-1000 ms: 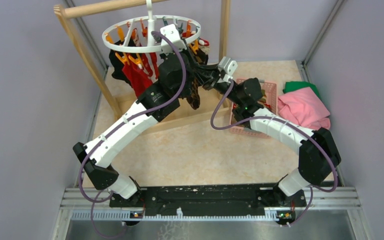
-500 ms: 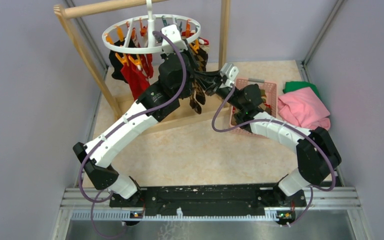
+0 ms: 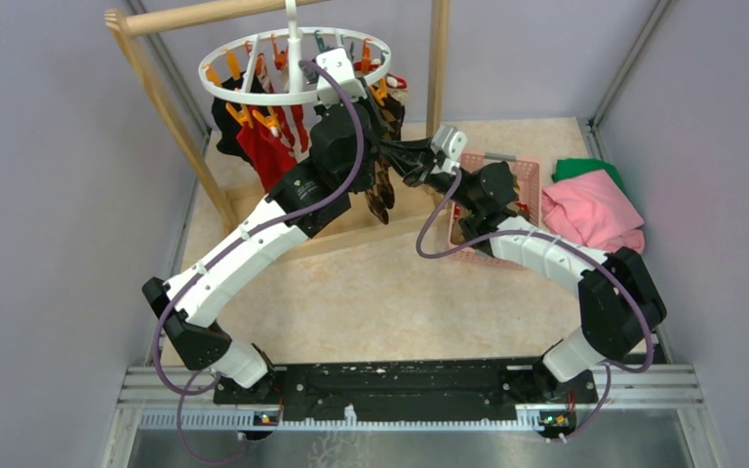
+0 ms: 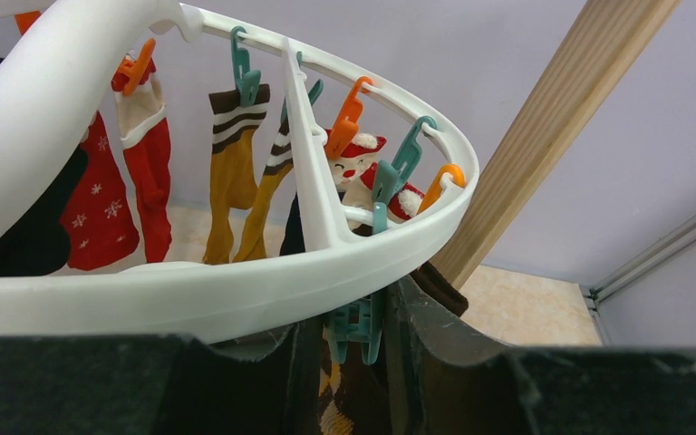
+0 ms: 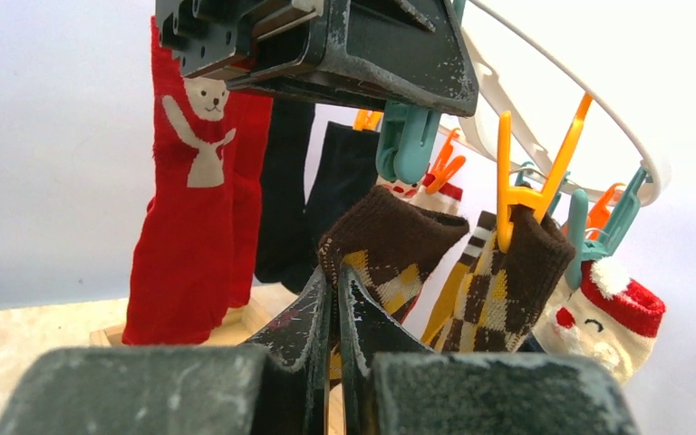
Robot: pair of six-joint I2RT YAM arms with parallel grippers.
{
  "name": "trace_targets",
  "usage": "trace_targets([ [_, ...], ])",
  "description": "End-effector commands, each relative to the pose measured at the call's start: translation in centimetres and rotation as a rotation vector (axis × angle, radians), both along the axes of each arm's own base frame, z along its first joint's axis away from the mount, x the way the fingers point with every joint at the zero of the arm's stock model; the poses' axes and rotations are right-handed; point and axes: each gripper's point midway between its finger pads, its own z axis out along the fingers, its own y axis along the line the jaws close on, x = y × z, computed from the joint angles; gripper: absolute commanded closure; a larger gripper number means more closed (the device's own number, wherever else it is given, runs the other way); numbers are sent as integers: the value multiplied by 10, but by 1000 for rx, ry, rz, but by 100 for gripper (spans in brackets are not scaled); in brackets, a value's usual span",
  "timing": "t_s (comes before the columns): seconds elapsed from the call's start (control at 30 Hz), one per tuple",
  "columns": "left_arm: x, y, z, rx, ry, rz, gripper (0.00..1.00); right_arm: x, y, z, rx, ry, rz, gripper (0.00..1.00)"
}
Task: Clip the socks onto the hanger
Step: Clamp the sock onto the hanger.
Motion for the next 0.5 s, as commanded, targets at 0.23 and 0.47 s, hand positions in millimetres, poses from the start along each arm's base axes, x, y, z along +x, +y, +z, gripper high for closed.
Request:
trace_targets([
  [0.23, -11, 11, 29, -72, -50, -22, 67, -6, 0, 19, -12, -126, 67, 100],
  [0.47, -11, 11, 28, -74, -47, -25, 68, -7, 3, 29, 0, -141, 91, 100],
])
